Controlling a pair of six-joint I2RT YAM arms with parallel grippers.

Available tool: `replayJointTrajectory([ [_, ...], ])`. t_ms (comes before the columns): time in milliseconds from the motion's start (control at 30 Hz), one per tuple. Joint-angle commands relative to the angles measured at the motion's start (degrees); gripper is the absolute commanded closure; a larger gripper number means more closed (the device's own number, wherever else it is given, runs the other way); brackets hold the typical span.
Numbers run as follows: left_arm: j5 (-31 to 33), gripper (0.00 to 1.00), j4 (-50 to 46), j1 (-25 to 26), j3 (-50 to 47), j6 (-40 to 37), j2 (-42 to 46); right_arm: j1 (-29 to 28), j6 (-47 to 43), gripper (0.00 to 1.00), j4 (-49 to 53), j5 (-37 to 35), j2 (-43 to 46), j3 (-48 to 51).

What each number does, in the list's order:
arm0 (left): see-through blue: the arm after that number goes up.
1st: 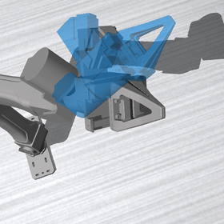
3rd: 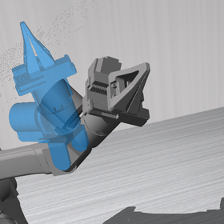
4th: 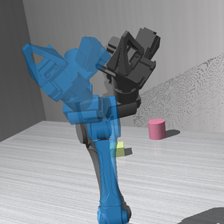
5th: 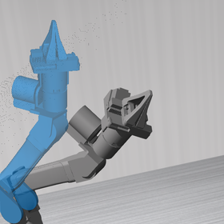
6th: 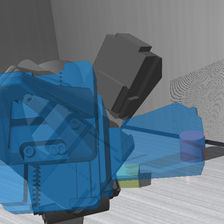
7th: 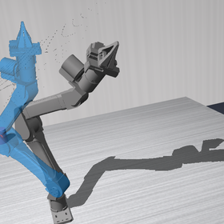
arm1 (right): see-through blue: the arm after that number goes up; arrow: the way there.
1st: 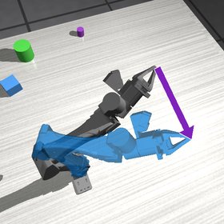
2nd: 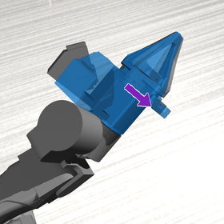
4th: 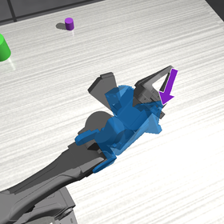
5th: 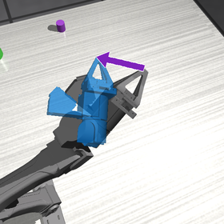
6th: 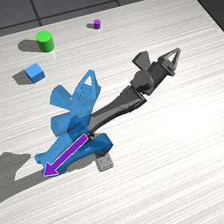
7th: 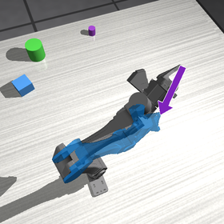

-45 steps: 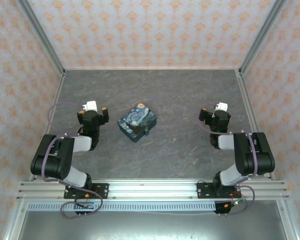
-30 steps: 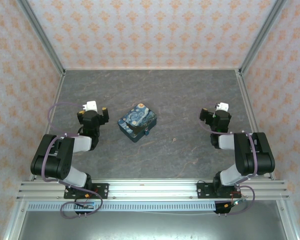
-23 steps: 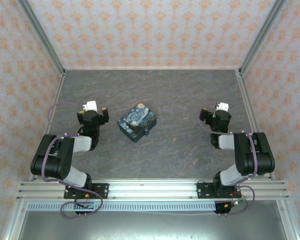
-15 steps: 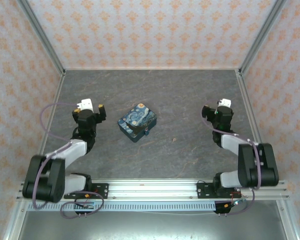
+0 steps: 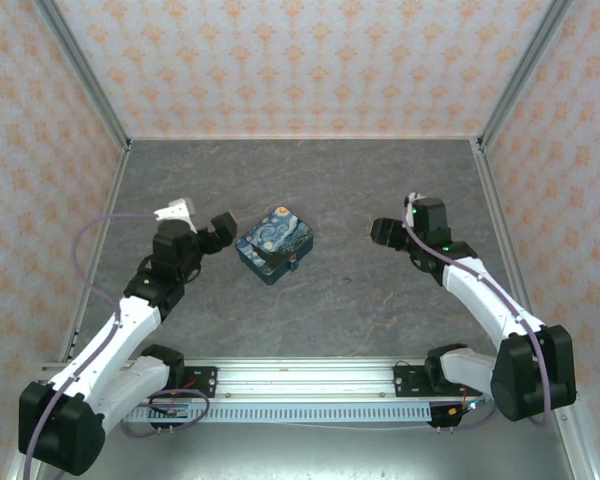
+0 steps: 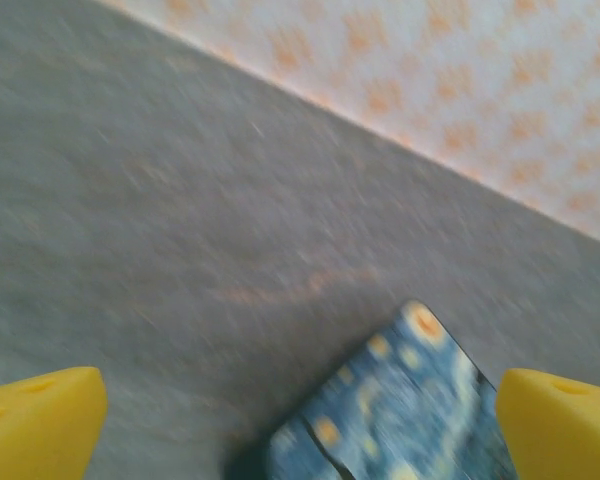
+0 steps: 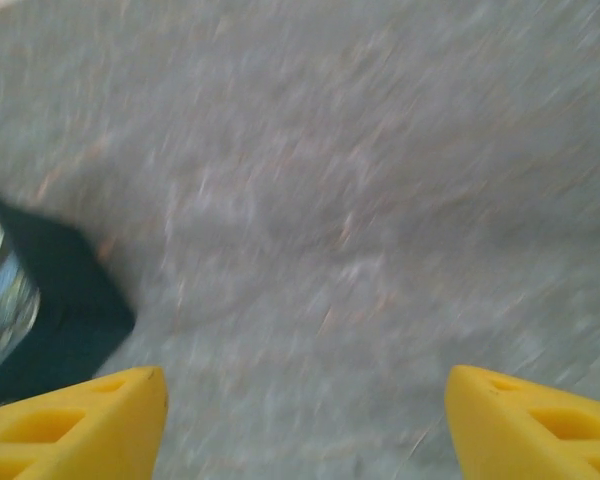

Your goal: Unlock a padlock with a key

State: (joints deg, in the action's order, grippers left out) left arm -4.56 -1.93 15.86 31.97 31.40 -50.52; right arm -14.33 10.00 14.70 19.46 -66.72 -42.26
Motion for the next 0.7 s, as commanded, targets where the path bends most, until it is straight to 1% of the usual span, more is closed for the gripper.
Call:
replayJointTrajectory([
  [0,-4.59,0.00,-2.22,3.83,-2.97,10.16,0.70,-4.38,-0.16,0.28,12.74,4.24,-2.26,-2.49],
  [100,-4.84,0.00,1.82,7.69,-5.29,14.33,-0.33,-9.02,-2.20,0.31,17.70,1.71,-6.27,-5.65],
  [267,-2.33,0.00,2.61,12.73,-5.01,14.92,-3.20,-15.39,-4.17,0.39,23.47,-4.61,-14.78,-11.87],
  [367,-1.96,0.00,2.96,13.56,-4.71,15.15,-4.56,-18.57,-5.24,0.43,26.44,-8.05,-20.73,-16.06],
  [467,-1.53,0.00,3.05,13.86,-4.72,15.40,-4.85,-21.55,-6.08,0.46,29.69,-11.88,-26.48,-20.27],
  [667,-0.22,0.00,1.28,13.94,-4.94,15.16,-2.91,-25.07,-7.44,0.50,34.23,-16.49,-35.04,-26.44],
])
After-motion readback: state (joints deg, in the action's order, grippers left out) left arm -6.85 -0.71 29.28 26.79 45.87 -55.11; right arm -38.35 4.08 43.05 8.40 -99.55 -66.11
